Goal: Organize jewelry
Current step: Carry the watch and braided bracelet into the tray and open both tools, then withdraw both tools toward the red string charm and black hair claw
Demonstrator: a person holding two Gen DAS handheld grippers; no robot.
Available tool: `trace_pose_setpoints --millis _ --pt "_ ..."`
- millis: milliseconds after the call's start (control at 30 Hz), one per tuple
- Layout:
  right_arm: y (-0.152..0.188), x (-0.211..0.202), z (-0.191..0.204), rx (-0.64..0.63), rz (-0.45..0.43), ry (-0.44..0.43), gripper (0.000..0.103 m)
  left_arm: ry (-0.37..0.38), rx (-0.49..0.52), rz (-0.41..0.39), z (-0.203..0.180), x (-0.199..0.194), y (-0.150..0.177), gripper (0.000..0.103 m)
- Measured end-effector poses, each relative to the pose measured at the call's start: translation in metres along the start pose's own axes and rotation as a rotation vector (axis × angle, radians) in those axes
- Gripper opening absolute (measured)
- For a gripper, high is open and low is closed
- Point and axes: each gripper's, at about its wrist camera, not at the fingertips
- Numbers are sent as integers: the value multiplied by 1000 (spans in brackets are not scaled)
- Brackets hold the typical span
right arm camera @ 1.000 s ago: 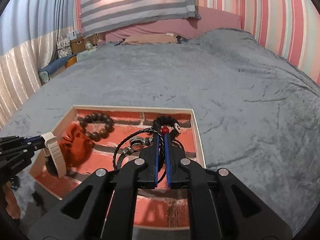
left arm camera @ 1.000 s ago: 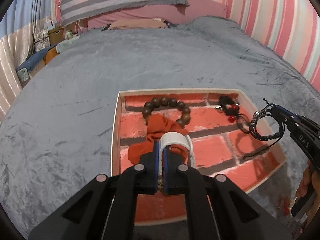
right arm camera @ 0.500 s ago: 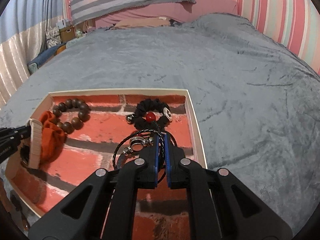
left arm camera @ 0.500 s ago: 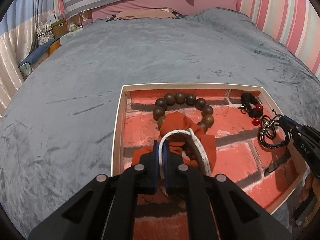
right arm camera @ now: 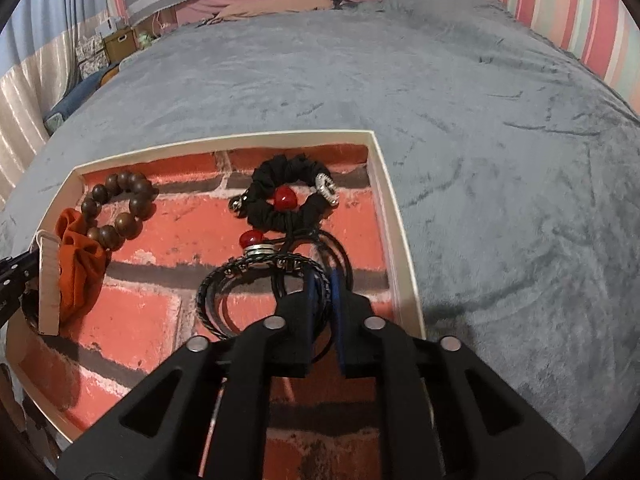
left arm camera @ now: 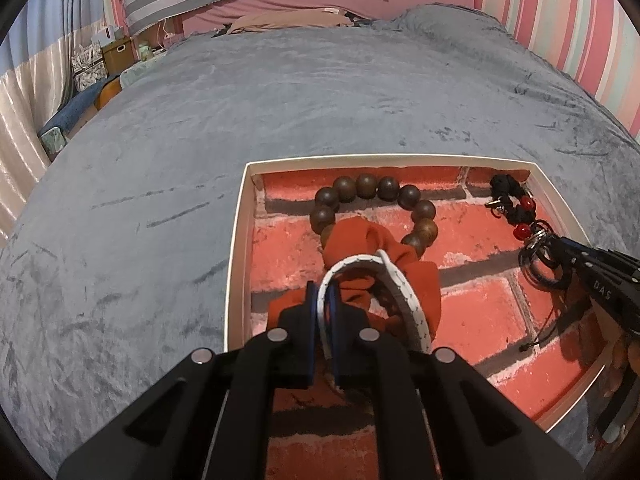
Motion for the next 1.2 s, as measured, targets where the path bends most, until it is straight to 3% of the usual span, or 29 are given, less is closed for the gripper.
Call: trace_pose_setpoints --millis 233,300,333,400,567,667,1000,1200 --pt "3 -16 -3 10 -25 -15 35 34 -21 20 5 -8 4 7" --pt "5 -28 -5 14 -49 -24 40 51 -33 30 8 -11 7 11" --pt "6 -34 -6 16 -62 -28 47 63 -43 37 10 -13 9 17" --pt "10 -50 -8 20 -100 -31 58 51 -73 28 14 -19 14 63" --pt "24 -80 -17 28 -156 -35 65 75 -75 26 15 -28 26 63" --pt "34 -101 -26 43 -192 -46 77 87 -71 9 14 -43 30 63" --pt "89 -167 -42 58 -287 -28 92 5 -9 -228 15 -150 75 91" --pt "134 -184 -29 25 -311 -4 96 7 -61 -267 45 -184 116 93"
Point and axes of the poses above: each gripper's, at about its wrist camera, not at the fingertips, and x roughly the way its jaws point, z to its left, y to its underside, and after that the axes turned 6 degrees about z, right-handed
